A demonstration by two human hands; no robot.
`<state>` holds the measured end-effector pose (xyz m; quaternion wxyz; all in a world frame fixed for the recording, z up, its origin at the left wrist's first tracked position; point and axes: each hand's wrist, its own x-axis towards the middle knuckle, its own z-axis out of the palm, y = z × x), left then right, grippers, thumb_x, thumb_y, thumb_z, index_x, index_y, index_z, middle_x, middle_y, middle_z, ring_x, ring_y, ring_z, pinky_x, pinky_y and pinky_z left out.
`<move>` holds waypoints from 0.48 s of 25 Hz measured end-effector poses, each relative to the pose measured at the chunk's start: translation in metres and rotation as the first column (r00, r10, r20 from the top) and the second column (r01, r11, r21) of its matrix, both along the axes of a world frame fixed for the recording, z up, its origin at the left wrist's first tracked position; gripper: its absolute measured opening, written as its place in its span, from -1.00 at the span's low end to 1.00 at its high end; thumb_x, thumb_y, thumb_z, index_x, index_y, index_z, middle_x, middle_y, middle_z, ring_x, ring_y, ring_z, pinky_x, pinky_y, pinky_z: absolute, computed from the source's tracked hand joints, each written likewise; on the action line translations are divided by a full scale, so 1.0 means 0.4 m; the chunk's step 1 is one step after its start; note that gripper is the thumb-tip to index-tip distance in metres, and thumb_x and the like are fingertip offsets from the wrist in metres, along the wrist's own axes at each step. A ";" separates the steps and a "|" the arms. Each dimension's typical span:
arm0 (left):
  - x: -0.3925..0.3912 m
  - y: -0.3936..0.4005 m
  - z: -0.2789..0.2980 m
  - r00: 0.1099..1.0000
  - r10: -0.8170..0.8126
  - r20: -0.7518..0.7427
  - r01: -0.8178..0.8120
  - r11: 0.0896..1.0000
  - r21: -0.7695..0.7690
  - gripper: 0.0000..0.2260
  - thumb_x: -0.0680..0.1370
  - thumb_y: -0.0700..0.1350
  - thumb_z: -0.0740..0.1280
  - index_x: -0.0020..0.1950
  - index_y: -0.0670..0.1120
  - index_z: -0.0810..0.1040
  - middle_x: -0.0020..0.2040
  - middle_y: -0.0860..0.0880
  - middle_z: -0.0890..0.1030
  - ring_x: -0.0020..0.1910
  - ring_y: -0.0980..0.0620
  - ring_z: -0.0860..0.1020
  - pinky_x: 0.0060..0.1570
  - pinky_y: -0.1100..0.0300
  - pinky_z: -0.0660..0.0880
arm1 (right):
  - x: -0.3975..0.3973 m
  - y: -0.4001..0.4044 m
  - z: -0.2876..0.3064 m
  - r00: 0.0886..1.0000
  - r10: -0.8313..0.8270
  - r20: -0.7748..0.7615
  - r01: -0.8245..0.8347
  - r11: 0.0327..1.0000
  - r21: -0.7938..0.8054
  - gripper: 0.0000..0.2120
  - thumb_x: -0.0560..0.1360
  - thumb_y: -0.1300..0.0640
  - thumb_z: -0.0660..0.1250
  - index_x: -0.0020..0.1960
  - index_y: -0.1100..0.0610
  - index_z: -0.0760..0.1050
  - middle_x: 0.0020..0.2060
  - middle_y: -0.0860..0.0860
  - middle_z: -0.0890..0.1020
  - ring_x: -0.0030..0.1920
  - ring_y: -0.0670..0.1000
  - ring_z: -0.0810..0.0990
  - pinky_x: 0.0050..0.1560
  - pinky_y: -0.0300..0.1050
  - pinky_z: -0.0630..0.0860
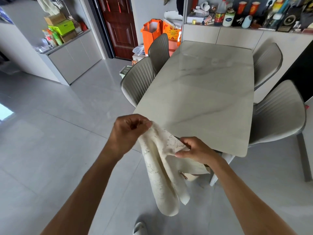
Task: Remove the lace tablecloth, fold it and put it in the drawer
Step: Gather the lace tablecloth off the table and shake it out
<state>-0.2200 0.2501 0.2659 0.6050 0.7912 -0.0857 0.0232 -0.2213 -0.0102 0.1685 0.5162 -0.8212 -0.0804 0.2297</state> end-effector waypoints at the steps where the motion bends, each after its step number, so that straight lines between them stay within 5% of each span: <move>1: 0.003 0.013 0.016 1.000 0.012 0.003 -0.011 0.999 -0.044 -0.93 0.52 -0.25 0.42 -0.16 -0.17 0.67 -0.29 -0.19 0.61 -0.28 0.07 0.53 -0.23 0.28 0.47 | 0.002 -0.008 -0.029 1.000 -0.019 -0.008 0.018 0.994 -0.107 -0.83 0.41 0.12 0.54 -0.02 0.03 0.65 -0.16 -0.02 0.72 -0.16 -0.10 0.65 -0.09 -0.12 0.50; 4: 0.001 0.030 0.055 1.000 -0.023 0.006 0.024 0.996 -0.086 -0.89 0.57 -0.25 0.35 -0.15 -0.17 0.61 -0.27 -0.16 0.53 -0.27 0.07 0.48 -0.22 0.30 0.45 | -0.006 0.001 -0.119 0.992 -0.112 0.049 0.123 0.928 -0.351 -0.77 0.45 0.01 0.48 0.07 0.04 0.64 -0.07 -0.05 0.70 -0.08 -0.11 0.63 -0.13 -0.21 0.45; 7: 0.002 0.038 0.091 0.997 -0.037 0.075 0.041 0.998 -0.049 -0.88 0.59 -0.21 0.32 -0.15 -0.14 0.55 -0.28 -0.11 0.48 -0.28 0.05 0.43 -0.24 0.29 0.42 | -0.007 0.026 -0.186 0.978 -0.190 0.085 0.208 0.904 -0.373 -0.75 0.48 -0.01 0.42 0.10 0.10 0.63 -0.04 -0.02 0.73 0.00 0.00 0.66 -0.05 -0.17 0.50; 10: 0.021 0.059 0.123 0.989 0.029 0.147 -0.015 0.995 -0.095 -0.89 0.59 -0.15 0.29 -0.13 -0.11 0.51 -0.29 -0.03 0.47 -0.29 0.10 0.43 -0.25 0.32 0.43 | 0.000 0.060 -0.216 0.964 -0.262 0.052 0.261 0.881 -0.393 -0.79 0.51 0.04 0.37 -0.20 0.16 0.52 -0.31 0.10 0.64 -0.26 0.08 0.58 -0.19 -0.04 0.49; 12: 0.050 0.080 0.124 0.970 0.093 0.223 -0.108 0.992 0.060 -0.92 0.59 -0.16 0.29 -0.08 -0.14 0.49 -0.31 -0.11 0.47 -0.31 0.04 0.43 -0.28 0.28 0.42 | 0.010 0.087 -0.209 0.960 -0.267 0.083 0.279 0.905 -0.322 -0.63 0.56 0.11 0.34 -0.37 0.09 0.31 -0.48 0.01 0.41 -0.41 0.01 0.39 -0.34 -0.06 0.29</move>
